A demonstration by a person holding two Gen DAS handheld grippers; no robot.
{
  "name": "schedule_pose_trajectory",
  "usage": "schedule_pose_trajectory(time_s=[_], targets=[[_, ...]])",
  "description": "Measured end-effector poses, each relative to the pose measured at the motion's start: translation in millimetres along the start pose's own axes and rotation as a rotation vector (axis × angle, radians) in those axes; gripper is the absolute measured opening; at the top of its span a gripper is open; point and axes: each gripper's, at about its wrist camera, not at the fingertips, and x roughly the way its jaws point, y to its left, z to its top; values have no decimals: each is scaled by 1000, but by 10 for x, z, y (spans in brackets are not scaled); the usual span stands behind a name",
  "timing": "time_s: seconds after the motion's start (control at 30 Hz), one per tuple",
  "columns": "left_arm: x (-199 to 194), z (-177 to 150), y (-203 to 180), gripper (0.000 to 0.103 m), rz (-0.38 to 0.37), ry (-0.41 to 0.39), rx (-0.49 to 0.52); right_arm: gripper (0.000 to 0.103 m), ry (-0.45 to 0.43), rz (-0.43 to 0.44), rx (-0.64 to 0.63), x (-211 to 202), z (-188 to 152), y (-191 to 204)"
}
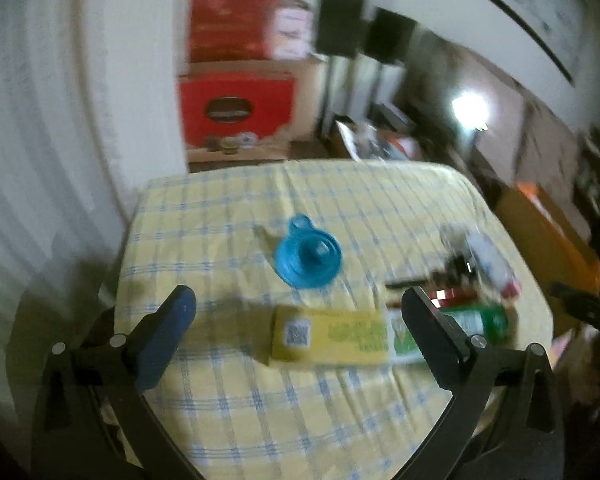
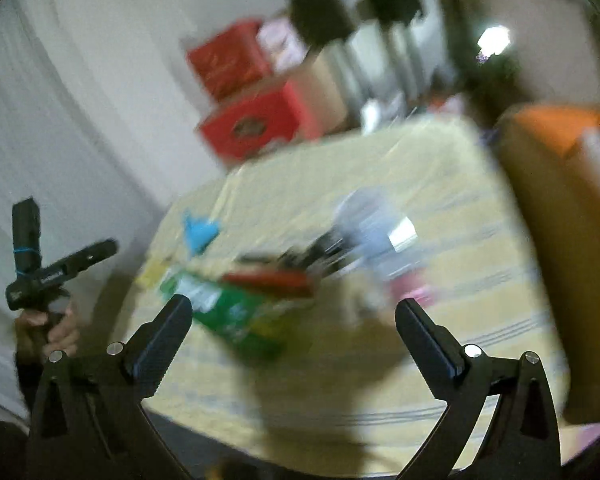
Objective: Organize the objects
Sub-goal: 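Grasp the green-and-yellow toothpaste box with both tools at its two ends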
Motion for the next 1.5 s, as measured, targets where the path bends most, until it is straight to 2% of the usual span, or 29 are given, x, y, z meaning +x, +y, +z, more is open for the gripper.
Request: schedule_pose_trajectory(time_s=[0.2, 0.33, 0.47, 0.73, 0.83, 1.07, 1.2, 1.3, 1.37, 1.5], targets=[[148, -150, 38, 102, -126, 7, 33, 102, 18, -128, -173, 344, -223, 496], [227, -253, 49, 103, -235, 15, 54, 102, 33, -172, -220, 503, -288, 617], [283, -326, -25, 103, -299, 22, 86, 102, 10, -188, -227, 601, -247, 613], [242, -468, -120, 103, -325, -30, 197, 103, -37, -181, -192, 638, -201, 545], [224, -529, -203, 103, -309, -35, 265, 103, -43, -182, -188, 625, -200, 526], [303, -646, -443, 103, -153, -72, 408, 103, -35, -231, -260, 670, -261, 575], [371, -659, -497, 103, -97, -86, 438, 103, -33, -239, -277, 709, -265, 569], [493, -633, -500, 102, -42, -43, 432, 102, -22, -218, -260, 756, -268, 514], [529, -634, -500, 102, -21, -46, 428, 102, -24, -216, -236, 761, -274, 465], [509, -636, -509, 102, -42, -81, 427, 102, -18, -225, -240, 792, -275, 462]])
